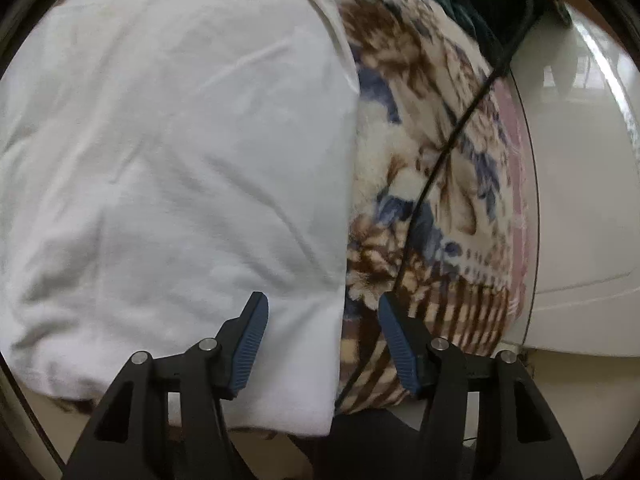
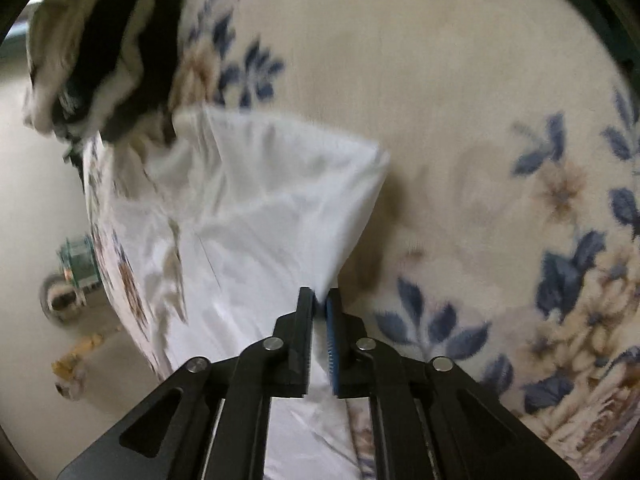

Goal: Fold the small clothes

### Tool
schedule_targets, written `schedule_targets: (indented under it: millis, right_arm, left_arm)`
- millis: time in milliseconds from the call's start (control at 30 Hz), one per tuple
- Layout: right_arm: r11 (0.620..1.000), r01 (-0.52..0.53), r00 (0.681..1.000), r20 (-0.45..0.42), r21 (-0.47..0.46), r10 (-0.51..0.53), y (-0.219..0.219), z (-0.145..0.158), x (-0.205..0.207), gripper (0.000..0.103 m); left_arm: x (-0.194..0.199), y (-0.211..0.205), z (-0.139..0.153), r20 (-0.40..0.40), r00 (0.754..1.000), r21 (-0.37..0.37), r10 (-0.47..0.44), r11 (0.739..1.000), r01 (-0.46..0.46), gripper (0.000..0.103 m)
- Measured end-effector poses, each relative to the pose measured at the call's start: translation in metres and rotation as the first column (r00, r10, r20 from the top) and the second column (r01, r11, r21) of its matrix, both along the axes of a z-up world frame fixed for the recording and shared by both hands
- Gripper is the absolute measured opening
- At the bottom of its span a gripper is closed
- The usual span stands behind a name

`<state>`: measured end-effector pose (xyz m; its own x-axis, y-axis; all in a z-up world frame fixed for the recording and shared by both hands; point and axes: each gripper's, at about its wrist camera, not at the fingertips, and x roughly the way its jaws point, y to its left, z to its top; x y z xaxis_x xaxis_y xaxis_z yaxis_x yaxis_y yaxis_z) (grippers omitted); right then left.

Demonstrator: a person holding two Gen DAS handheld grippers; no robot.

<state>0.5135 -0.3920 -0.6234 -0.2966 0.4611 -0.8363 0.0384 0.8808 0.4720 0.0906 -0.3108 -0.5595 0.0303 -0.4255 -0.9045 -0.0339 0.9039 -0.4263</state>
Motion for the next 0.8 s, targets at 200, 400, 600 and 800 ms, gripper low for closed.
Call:
schedule_targets:
  millis: [200, 400, 600, 800]
  right_arm:
    - [0.999, -0.033, 0.999, -0.016, -0.035, 0.032, -0.012, -0.012, -0.015, 0.042]
    - [0.999, 0.052, 0.999, 0.018, -0.013, -0.051, -0.011, -0.018, -0.011, 0.028]
    - [1.0, 0.002, 0.995, 0.099, -0.023, 0.001, 0.009, 0.007, -0.007, 0.006]
    - [0.999, -0.031, 0.989, 0.142, -0.024, 0.034, 0.028, 0.047, -0.001, 0.005]
  left_arm:
    - [-0.002, -0.034, -0.024, 0.002, 0.991, 0.124, -0.136, 0.983, 0.134, 0.052]
    - [-0.008, -0.03, 0.003, 0.124, 0.979, 0.171, -0.16, 0.976, 0.138, 0.001]
    - [-0.015, 0.017, 0.039, 0.143, 0.99, 0.137, -0.016, 0.991, -0.004, 0.001]
    - [-0.022, 0.088, 0.067, 0.128, 0.965, 0.064, 0.229, 0.969, -0.239, 0.001]
